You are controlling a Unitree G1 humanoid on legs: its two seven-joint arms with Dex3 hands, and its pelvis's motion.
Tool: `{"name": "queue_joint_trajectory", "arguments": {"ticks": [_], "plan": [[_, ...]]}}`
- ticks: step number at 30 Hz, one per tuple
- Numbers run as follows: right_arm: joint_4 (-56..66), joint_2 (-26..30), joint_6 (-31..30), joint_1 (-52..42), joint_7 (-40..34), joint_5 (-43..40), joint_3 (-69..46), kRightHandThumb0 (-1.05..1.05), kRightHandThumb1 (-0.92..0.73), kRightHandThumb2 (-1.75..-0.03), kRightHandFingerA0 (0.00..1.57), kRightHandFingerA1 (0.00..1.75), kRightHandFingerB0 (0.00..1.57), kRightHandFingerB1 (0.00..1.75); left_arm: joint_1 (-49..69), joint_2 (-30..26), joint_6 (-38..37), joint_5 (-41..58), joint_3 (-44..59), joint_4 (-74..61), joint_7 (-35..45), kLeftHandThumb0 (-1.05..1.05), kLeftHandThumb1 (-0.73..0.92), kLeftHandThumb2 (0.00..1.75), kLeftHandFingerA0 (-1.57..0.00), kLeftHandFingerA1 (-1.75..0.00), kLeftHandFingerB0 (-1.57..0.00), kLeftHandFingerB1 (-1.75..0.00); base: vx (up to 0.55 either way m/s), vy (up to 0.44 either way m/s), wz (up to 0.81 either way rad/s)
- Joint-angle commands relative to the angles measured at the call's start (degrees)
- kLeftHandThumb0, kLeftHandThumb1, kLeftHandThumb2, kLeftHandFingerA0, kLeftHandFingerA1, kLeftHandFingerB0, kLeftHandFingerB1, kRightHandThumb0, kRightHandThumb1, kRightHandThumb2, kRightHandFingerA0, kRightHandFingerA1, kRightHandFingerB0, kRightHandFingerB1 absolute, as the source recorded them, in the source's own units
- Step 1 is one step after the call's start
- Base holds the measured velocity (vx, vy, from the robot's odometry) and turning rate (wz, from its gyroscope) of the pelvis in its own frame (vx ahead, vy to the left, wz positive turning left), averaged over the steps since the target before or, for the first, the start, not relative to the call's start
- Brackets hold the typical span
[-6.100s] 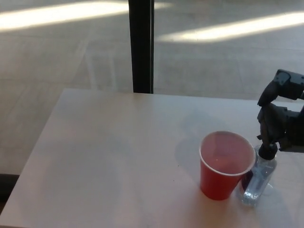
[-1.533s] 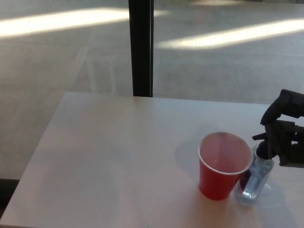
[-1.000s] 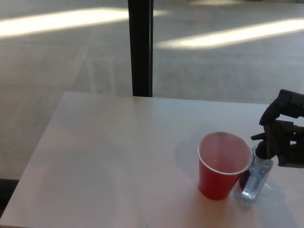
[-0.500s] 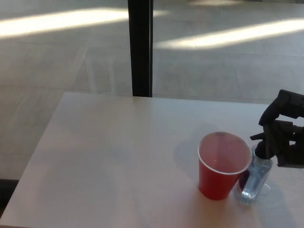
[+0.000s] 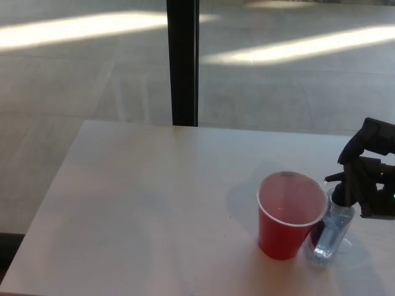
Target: The robot uses its right hand fist to press the hand soap kept in the middle of the table to get liquid hand soap out
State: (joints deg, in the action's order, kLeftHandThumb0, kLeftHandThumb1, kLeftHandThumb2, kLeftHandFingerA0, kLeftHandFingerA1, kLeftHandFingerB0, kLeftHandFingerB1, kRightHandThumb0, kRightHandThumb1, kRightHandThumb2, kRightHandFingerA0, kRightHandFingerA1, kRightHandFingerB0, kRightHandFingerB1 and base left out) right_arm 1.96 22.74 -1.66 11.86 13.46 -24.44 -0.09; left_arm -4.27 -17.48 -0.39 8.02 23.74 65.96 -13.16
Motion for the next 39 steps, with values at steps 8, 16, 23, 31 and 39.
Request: {"name": "queue_joint_trajectory", "arguments": {"ticks": [8,16,23,31,39], "plan": [[-15.32,-0.92,-14.98,-12.71,0.18,7.01,9.57,-0.28,-0.52,-1.24,1.06,1.75,0.77,1.52,-1.35,-2.05,1.61,-0.27,-0.32,-0.65,-1.84,-0.43,0.92,1.22,-0.57,-1.09,-0.34,-0.91,0.0,0.0,0.0],[-16.63,-0.85,-13.94,-12.94,0.03,6.95,10.62,-0.27,-0.5,-1.26,1.04,1.75,0.79,1.52,-1.97,-2.21,1.42,-0.27,-0.31,-0.21,-1.84,-0.43,0.91,1.23,-0.48,-1.41,-0.3,-1.3,0.0,0.0,0.0],[-17.47,-0.76,-13.34,-13.14,-0.42,7.3,11.33,-0.27,-0.55,-1.2,1.03,1.75,0.77,1.53,-1.99,-2.14,1.35,-0.16,-0.25,-0.19,-1.99,-0.44,0.92,1.2,-0.42,-1.34,-0.21,-1.11,0.0,0.0,0.0],[-11.23,0.45,-16.03,-10.26,-0.56,-0.75,4.85,-0.31,-0.54,-1.23,1.04,1.75,0.7,1.52,-1.54,-2.88,1.15,-0.71,-0.72,0.85,-1.2,-0.45,0.91,1.23,-0.43,-1.31,-0.27,-1.24,0.0,0.0,0.0],[1.6,3.62,-23.31,0.19,-5.2,-14.7,-5.32,-0.24,-0.6,-1.17,1.0,1.75,0.75,1.5,-0.53,-2.54,1.42,-0.29,-0.34,-0.07,-1.39,-0.44,0.92,1.26,-0.52,-1.03,-0.3,-0.9,0.0,0.0,0.0]]}}
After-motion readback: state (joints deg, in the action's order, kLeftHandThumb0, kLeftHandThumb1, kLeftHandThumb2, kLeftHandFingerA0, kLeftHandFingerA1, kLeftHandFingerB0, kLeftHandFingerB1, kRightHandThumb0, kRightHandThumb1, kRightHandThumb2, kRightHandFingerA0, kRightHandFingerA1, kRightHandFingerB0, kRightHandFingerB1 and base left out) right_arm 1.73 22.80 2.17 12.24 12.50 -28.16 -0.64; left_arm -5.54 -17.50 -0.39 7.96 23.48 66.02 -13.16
